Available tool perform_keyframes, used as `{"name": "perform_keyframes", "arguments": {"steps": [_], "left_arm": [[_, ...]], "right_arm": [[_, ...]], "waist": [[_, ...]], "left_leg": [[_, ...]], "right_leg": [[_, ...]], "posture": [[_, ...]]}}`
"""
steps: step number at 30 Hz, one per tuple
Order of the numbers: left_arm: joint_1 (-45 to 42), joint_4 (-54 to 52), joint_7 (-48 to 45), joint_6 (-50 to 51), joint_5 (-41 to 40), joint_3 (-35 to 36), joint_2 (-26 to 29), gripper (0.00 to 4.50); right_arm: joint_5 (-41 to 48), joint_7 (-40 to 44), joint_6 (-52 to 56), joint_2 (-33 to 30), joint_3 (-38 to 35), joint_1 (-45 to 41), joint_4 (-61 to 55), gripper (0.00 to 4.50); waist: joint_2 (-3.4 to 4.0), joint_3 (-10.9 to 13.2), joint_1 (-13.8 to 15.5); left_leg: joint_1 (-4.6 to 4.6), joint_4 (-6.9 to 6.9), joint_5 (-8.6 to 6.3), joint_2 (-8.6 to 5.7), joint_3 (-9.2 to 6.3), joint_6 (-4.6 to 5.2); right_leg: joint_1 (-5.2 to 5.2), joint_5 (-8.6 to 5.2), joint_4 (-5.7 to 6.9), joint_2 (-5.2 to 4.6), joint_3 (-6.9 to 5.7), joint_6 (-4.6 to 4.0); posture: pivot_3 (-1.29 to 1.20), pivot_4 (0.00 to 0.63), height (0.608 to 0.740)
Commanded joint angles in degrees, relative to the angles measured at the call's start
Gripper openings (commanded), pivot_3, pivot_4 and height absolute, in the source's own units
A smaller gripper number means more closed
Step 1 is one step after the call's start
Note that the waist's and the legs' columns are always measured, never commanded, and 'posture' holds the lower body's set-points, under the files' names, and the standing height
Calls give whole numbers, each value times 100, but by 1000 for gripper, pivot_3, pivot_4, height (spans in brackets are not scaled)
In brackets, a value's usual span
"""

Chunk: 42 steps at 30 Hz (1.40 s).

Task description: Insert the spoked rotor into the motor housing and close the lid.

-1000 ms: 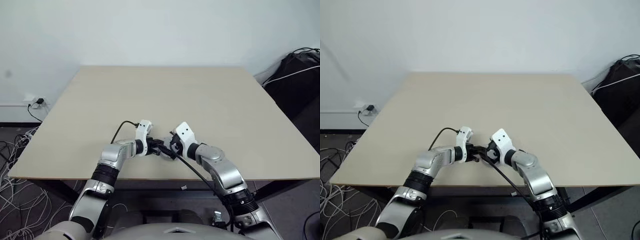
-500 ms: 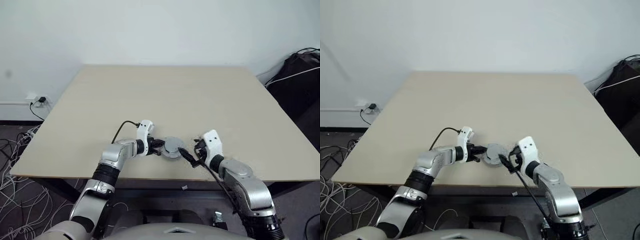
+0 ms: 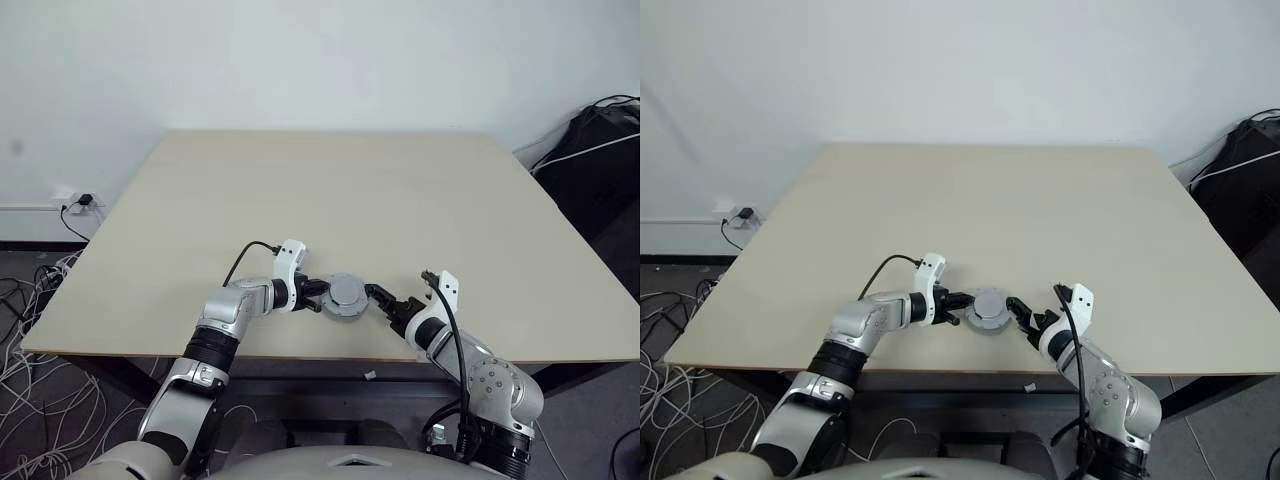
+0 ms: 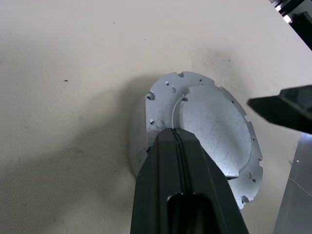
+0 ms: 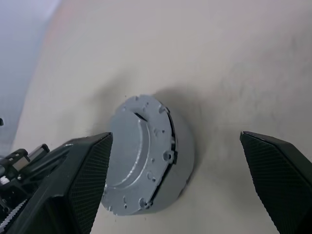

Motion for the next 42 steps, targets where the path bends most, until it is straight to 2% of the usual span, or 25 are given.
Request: {"name": "perform_keyframes", "arguments": {"steps": [1,16,26,31,34,41,42], "left_arm": [[-87,18,-19,9,44,-53,-21,0],[-59,-32,-27,6,48,-50,8,0],[-19,-71,-23,27,54,-49,35,0],[-16,-65,-27,30,60,-55,40,0],[-13,-61,-27,32,64,-58,32,0],[13,-72,-15,38,85,-48,18,0],[19,-74,-15,37,89,-47,19,0]], "right_arm": [[249,-99,23,230,137,-205,48,4486],[921,-588,230,455,147,-489,1029,4486],[2206,-696,553,568,-163,-592,1536,4486],[2509,-799,317,596,-218,-661,1720,4486],[2414,-1165,-86,662,-341,-755,2082,4486],[2779,-1160,-116,601,-46,-741,2050,4486],[2840,-1157,-100,594,-25,-733,2021,4304]], "waist": [[0,0,-8],[0,0,-76],[0,-1,-95],[0,-1,-100],[-1,-1,-109],[-4,-2,-143],[-3,-1,-143]], "left_leg": [[0,0,1,0,0,-1],[10,2,8,0,0,-3],[17,2,21,4,0,22],[12,1,15,9,0,12],[12,1,8,10,0,1],[23,2,23,10,2,32],[22,2,25,10,2,33]], "right_leg": [[0,0,0,0,0,0],[10,0,1,4,1,1],[17,1,1,3,3,1],[13,1,3,3,3,2],[12,1,4,3,3,2],[11,21,-2,-5,2,2],[10,23,-2,-5,2,5]], "posture": [[0,0,740],[0,0,740],[0,0,740],[0,0,740],[0,0,740],[0,0,740],[0,0,740]]}}
